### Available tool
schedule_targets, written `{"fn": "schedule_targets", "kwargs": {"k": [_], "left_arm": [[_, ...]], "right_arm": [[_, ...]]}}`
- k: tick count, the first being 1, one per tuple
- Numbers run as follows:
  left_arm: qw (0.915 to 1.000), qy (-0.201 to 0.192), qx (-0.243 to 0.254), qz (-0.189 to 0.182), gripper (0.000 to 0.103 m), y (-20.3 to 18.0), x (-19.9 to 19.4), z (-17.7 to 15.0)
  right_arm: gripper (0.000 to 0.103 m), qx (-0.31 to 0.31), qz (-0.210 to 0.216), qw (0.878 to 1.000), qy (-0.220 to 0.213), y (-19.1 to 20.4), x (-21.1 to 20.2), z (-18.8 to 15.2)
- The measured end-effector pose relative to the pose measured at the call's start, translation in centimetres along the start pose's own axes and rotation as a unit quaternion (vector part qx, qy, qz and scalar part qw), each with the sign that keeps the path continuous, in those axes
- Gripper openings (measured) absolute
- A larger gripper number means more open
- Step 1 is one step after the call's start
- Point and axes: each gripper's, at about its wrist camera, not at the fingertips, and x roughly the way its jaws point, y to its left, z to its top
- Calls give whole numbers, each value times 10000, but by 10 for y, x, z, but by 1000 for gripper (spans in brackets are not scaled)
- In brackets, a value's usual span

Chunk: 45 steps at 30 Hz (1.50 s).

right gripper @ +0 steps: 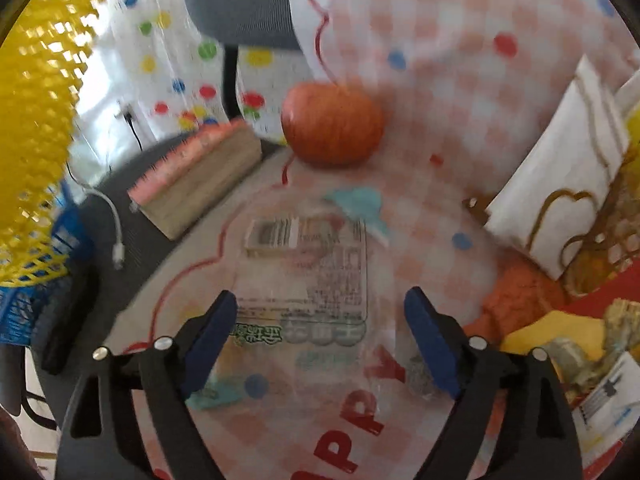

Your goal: Collect trash

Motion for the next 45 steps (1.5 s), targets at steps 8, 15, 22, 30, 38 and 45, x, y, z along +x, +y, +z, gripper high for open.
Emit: {"fn": "schedule_targets", "kwargs": {"k": [8, 15, 22, 30, 38, 45], "left_arm": [[9998, -51, -56, 156, 22, 9, -6, 3], [9992, -44, 7, 404, 22, 5, -25, 2], [9996, 11, 261, 126, 22, -32, -52, -15], [9887, 373, 826, -1192, 22, -124, -62, -60], [9535, 700, 1493, -2523, 22, -233, -61, -116], [9097, 1143, 1889, -3517, 22, -311, -64, -177]], "right_arm": [[4, -119, -405, 9990, -111, 6, -13, -19], [1, 170, 426, 9950, -891, -5, -81, -46], [1, 351, 179, 9799, -1957, -17, -189, -80], [1, 1023, -1138, 9567, -2478, -76, -274, -187], [1, 1934, -2366, 9180, -2529, -124, -336, -300], [1, 2581, -3268, 8794, -2308, -135, -361, -390]]}}
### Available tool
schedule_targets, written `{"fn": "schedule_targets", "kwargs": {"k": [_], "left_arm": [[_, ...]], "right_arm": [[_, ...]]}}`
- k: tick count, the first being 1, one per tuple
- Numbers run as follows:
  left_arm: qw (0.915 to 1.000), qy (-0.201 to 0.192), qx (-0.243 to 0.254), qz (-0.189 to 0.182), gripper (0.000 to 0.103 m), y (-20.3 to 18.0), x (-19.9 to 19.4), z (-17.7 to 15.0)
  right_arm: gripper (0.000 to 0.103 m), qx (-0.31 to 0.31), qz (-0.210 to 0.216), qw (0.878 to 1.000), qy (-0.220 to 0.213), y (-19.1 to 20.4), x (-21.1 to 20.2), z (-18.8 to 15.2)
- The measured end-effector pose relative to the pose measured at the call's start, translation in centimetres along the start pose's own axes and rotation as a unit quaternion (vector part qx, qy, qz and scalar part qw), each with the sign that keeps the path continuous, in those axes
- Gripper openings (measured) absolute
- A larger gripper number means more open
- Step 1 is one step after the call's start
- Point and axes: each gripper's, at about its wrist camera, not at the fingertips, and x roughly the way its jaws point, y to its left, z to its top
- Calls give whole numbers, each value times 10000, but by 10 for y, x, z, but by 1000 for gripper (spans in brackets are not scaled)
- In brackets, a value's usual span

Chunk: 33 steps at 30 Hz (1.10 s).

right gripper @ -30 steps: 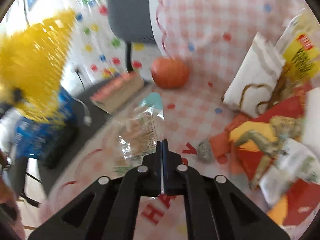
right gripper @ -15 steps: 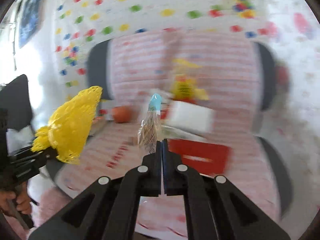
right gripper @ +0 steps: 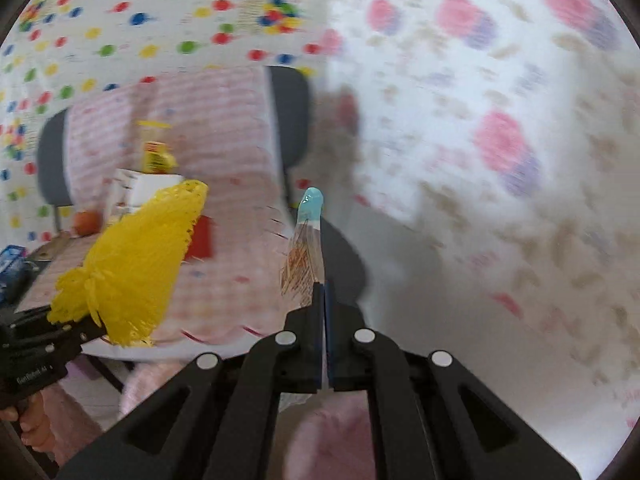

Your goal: Collect trash

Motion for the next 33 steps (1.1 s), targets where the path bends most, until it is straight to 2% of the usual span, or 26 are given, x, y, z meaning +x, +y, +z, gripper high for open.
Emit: {"fn": "schedule_targets", "kwargs": {"k": [5, 11, 19, 24, 26, 29, 33], "left_arm": [[9972, 437, 209, -567, 22, -40, 36, -23], [9908, 884, 560, -853, 23, -74, 71, -40], [9821, 1428, 761, -962, 26, -92, 111, -50], [9792, 1568, 775, -1025, 30, -96, 129, -53], [9786, 1624, 737, -1029, 36, -94, 133, -53], [9774, 1746, 625, -1011, 54, -88, 139, -53], [9763, 1806, 537, -1065, 57, -85, 145, -52]], "right_arm": [[1, 209, -750, 9968, 167, -38, -18, -42], [1, 558, -1200, 9894, 606, -73, -23, -87], [1, 857, -1317, 9823, 1021, -93, -6, -113], [2, 979, -1234, 9801, 1207, -99, 9, -119], [2, 1013, -1168, 9800, 1256, -100, 15, -121], [3, 1051, -1153, 9790, 1314, -100, 22, -123], [10, 1105, -1189, 9774, 1355, -103, 28, -124]]}}
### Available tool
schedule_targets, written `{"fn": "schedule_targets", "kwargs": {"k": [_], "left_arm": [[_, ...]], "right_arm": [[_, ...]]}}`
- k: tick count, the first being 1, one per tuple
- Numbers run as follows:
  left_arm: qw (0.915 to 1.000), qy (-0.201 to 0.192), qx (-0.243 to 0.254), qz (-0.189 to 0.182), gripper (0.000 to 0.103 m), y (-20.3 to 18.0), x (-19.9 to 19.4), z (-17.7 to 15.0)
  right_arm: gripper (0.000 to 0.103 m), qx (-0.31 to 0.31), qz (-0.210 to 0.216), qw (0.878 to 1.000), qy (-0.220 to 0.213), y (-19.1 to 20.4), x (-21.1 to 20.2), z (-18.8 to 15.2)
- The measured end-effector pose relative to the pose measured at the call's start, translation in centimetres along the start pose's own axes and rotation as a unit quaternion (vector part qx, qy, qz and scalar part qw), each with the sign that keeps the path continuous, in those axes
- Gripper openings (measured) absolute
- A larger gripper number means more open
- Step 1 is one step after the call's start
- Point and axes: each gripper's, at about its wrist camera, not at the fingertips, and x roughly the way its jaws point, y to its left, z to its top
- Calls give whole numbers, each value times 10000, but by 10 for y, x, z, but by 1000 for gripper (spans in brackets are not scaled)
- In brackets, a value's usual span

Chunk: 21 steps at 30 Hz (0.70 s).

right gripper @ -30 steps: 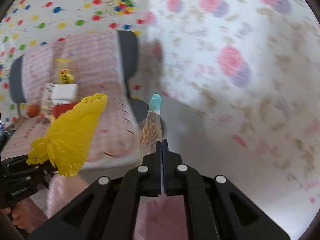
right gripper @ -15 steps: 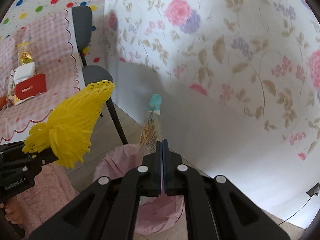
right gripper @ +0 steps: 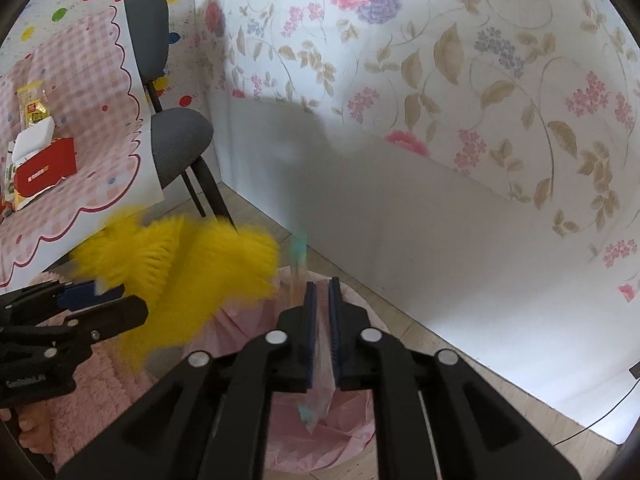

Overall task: Collect trash
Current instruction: 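Open the left gripper to drop the net into the wastebasket, then return the left gripper to the chair seat while the right gripper grasps the red box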

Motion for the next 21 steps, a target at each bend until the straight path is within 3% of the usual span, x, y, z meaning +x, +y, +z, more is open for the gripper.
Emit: {"fn": "schedule_targets", "kwargs": {"k": [6, 12, 21], "left_arm": [[9999, -79, 55, -111, 58, 1, -8, 1], [9984, -568, 38, 45, 57, 8, -54, 13], [9881, -1047, -245, 1097, 58, 44, -129, 3]], "right_arm": [[13, 102, -10, 9999, -21, -3, 0, 3], [13, 204, 18, 9995, -255, -8, -15, 15], [13, -140, 808, 9949, -586, 24, -43, 36]]}}
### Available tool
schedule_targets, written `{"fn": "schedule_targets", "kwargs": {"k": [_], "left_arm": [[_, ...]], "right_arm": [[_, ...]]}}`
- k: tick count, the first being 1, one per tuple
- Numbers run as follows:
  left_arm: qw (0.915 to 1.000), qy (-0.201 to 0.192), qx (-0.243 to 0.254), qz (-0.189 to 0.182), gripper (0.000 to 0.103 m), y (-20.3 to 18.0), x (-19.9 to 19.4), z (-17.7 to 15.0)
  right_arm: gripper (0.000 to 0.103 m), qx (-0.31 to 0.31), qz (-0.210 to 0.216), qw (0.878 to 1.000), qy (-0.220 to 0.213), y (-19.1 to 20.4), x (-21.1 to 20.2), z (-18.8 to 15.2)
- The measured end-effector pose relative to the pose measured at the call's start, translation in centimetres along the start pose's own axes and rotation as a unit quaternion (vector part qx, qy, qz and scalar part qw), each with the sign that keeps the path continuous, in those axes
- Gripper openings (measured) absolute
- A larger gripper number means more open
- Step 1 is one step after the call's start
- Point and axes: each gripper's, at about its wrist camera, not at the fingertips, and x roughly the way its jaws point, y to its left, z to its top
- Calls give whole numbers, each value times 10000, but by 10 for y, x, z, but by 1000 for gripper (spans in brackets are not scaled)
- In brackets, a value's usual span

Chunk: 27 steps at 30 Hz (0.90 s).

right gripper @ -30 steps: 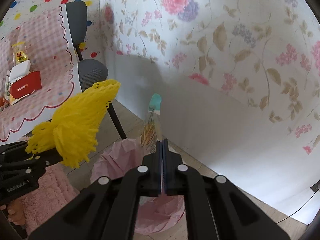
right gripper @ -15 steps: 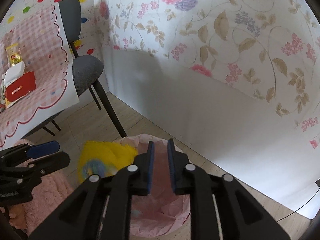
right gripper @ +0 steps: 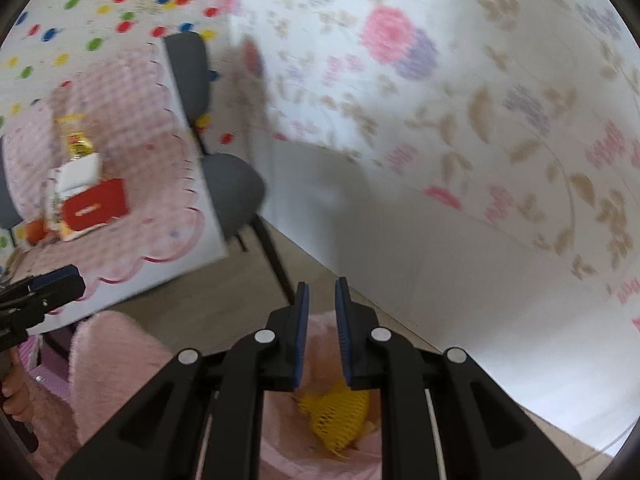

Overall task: Collect trash
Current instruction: 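Return the left gripper to the chair seat while the right gripper grasps the red box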

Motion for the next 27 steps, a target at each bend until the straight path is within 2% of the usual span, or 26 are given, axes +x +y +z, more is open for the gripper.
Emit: {"fn": "schedule_targets", "kwargs": {"k": [3, 7, 9, 10, 11, 15, 22, 27], "left_arm": [[9988, -67, -236, 434, 58, 25, -20, -3], [9923, -238, -673, 1012, 58, 62, -54, -10], [9882, -285, -840, 1252, 61, 77, -66, -11], [9852, -337, -933, 1400, 65, 87, -73, -12], [9824, -380, -1007, 1526, 65, 96, -79, -12], [9704, -497, -1252, 2005, 66, 128, -99, -10], [9556, -522, -1490, 2487, 68, 172, -109, 1], [9509, -409, -1563, 2638, 68, 195, -98, 7]], "right_arm": [[13, -152, 416, 9990, 9, 21, 1, 14], [13, -499, 946, 9942, -77, 58, 6, 35], [22, -653, 1206, 9905, -89, 78, 8, 44], [33, -733, 1340, 9882, -108, 88, 10, 49], [40, -806, 1419, 9865, -128, 96, 12, 52], [45, -1206, 1734, 9773, -176, 138, 23, 66], [53, -1443, 2116, 9666, -90, 193, 61, 88], [54, -1593, 2269, 9608, 18, 228, 96, 105]]}}
